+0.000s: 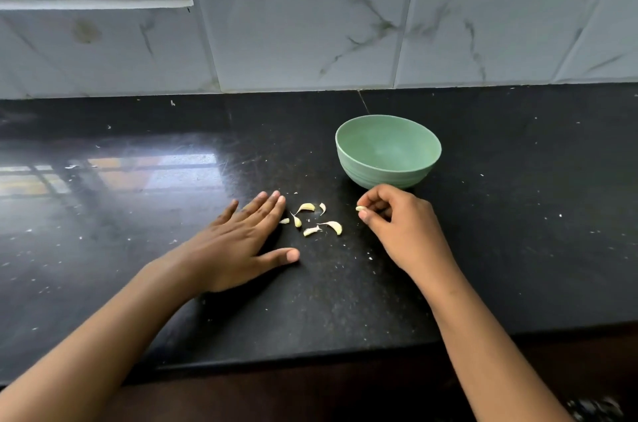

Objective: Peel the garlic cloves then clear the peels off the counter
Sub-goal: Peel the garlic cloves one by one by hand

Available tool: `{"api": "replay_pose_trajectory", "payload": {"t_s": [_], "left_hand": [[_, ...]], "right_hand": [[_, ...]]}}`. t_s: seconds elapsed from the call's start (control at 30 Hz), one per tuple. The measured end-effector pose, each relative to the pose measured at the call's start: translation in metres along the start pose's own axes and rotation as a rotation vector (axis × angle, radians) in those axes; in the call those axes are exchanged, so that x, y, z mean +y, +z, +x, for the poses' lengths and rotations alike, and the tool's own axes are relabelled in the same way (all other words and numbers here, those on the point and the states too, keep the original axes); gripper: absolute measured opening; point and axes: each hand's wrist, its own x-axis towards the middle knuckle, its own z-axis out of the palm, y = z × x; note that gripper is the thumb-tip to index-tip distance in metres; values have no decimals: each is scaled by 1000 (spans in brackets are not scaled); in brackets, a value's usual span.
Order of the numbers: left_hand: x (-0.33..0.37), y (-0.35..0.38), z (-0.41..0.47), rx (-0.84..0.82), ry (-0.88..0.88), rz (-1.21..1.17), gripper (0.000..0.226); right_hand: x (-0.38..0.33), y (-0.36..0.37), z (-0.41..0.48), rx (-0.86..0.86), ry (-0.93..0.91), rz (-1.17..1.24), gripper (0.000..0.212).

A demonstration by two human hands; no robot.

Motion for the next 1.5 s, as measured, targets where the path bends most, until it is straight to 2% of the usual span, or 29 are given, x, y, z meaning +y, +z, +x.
{"api": "replay_pose_trajectory", "payload": {"t_s": [0.13,0.23,0.37,0.43,0.5,0.6,0.67,0.7,0.77,0.87,0.93,1.03,1.13,1.27,1.37,1.5], "left_hand": [[3,-1,15,-4,39,-90,99],[5,-1,24,22,65,-152,112],[0,-3,24,135,35,-486,125],[-9,-2,22,262,51,-683,119],[-15,-2,19,384,81,-759,96],[-13,-4,17,602,75,-704,39],[-7,-6,14,661,84,-620,12],[-4,-6,11,671,123,-568,11],[2,-5,7,656,281,-395,29],[16,1,5,520,598,-149,34],[20,4,5,431,684,-84,38],[13,2,6,408,671,-118,35],[9,3,5,418,665,-140,31],[9,4,5,418,667,-151,28],[10,4,4,419,677,-171,25],[13,5,4,416,678,-190,24]], "right_hand": [[-1,0,-1,-31,-13,10,5],[5,-1,-4,-22,5,34,7],[8,-5,-6,-58,28,70,11],[6,-9,-5,-86,33,30,9],[5,-14,-3,-121,23,-38,6],[-2,-22,-1,-184,-28,-143,4],[-8,-30,1,-196,-98,-202,4],[-11,-33,1,-186,-135,-223,4],[-12,-33,-1,-140,-215,-269,5],[-5,-18,-8,-158,-356,-420,6],[1,-15,-9,-138,-416,-458,7],[5,-18,-6,-8,-395,-318,9],[6,-17,-10,-78,-355,-277,5],[9,-21,-9,-15,-401,-202,6],[13,-19,-14,-104,-384,-234,5],[16,-17,-16,-63,-397,-221,7]]}}
